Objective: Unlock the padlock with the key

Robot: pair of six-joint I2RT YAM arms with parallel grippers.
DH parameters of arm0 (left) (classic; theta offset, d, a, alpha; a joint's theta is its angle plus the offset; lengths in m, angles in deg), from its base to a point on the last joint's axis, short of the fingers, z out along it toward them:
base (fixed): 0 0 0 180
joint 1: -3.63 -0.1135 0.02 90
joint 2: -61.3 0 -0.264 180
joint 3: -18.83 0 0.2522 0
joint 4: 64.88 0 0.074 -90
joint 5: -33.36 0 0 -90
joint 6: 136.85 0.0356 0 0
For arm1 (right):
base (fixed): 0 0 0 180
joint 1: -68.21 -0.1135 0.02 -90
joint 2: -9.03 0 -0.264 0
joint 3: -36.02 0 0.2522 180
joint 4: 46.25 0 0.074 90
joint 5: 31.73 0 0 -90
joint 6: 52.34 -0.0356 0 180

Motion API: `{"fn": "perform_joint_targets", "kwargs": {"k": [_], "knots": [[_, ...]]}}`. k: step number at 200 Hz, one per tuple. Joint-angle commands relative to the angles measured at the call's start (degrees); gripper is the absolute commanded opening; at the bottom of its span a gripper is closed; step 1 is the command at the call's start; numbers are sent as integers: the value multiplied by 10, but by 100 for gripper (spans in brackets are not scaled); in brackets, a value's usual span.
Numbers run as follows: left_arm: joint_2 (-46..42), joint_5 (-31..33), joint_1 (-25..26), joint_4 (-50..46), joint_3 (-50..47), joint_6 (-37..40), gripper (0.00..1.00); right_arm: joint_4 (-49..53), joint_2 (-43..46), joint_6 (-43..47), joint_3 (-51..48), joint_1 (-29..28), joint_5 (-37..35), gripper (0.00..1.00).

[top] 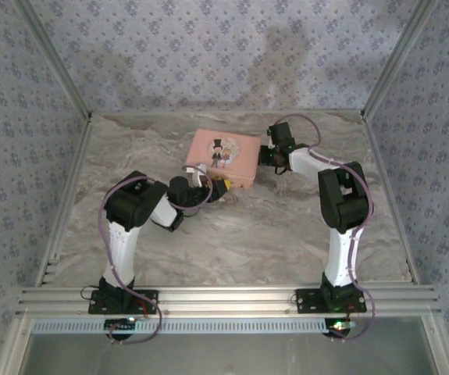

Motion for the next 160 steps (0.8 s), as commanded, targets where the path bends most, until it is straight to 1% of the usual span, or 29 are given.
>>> {"fn": "perform_joint_targets", "kwargs": {"k": [1,16,30,47,55,68,74,114,128,143,160], "knots": [[6,-36,0,22,17,-8,55,0,17,7,2,-3,-3,0],[5,-36,1,23,17,-8,58,1,17,7,3,-3,-4,0],[7,-36,1,22,17,-8,58,1,17,7,4,-2,-4,0],[12,-19,1,22,12,-16,58,1,18,8,4,-3,-4,0],[14,-19,1,23,12,-17,55,2,18,8,4,-3,-5,0],[19,-20,1,22,12,-23,46,2,19,9,4,-3,-4,0],[19,-23,1,22,12,-23,44,3,19,9,4,-3,-5,0],[-12,-36,10,22,4,4,54,3,19,10,4,-2,-5,0],[-18,-28,10,22,-1,9,58,2,18,8,4,-3,-4,0],[-15,-24,10,22,-3,6,57,1,18,8,3,-3,-4,0],[-1,-19,8,22,0,-14,51,1,20,7,2,-3,-4,0]]}}
